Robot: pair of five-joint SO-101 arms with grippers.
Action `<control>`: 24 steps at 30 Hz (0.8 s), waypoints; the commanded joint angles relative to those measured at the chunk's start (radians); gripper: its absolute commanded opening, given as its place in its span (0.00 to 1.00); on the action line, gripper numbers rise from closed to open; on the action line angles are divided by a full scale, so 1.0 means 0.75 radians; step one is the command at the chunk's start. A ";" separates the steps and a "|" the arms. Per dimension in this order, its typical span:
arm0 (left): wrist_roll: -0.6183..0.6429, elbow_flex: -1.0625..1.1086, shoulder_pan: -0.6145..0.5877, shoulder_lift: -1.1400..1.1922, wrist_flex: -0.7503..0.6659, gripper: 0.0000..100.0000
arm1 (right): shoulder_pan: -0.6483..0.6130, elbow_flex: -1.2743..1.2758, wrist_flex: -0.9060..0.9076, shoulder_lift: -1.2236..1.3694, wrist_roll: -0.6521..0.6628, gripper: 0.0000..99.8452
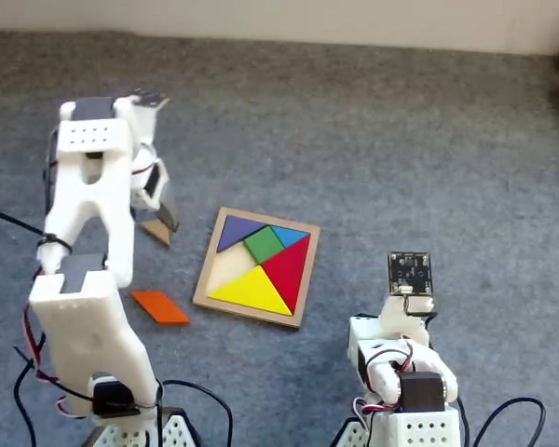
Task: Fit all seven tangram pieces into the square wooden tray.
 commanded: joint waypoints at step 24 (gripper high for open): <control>0.113 1.245 -0.007 -0.715 -0.516 0.26 | -0.009 0.197 0.005 -0.011 -0.008 0.01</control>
